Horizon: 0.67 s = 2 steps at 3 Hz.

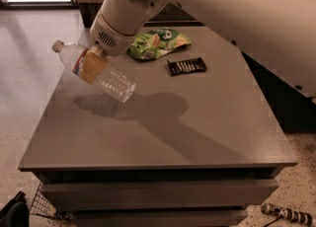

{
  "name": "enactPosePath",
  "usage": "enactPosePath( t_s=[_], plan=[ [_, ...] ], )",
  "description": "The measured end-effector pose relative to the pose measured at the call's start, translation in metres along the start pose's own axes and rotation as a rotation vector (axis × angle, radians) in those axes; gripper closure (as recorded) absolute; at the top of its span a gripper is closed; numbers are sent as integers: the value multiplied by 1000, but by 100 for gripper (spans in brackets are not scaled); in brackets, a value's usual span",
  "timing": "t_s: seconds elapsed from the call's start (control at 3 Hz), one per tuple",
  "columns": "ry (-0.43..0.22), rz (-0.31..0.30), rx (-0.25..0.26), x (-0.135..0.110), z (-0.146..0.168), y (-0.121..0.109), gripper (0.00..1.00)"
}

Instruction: Knock water bottle over

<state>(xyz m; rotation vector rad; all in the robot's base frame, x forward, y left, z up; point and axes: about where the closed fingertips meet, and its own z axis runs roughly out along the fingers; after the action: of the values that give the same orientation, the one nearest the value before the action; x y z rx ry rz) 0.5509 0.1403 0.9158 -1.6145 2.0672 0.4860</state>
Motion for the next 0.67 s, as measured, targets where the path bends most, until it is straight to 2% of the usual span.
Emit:
enactPosePath(
  t_s=[0.67],
  plan=[
    [134,11,33,26,32,-9,100]
  ],
)
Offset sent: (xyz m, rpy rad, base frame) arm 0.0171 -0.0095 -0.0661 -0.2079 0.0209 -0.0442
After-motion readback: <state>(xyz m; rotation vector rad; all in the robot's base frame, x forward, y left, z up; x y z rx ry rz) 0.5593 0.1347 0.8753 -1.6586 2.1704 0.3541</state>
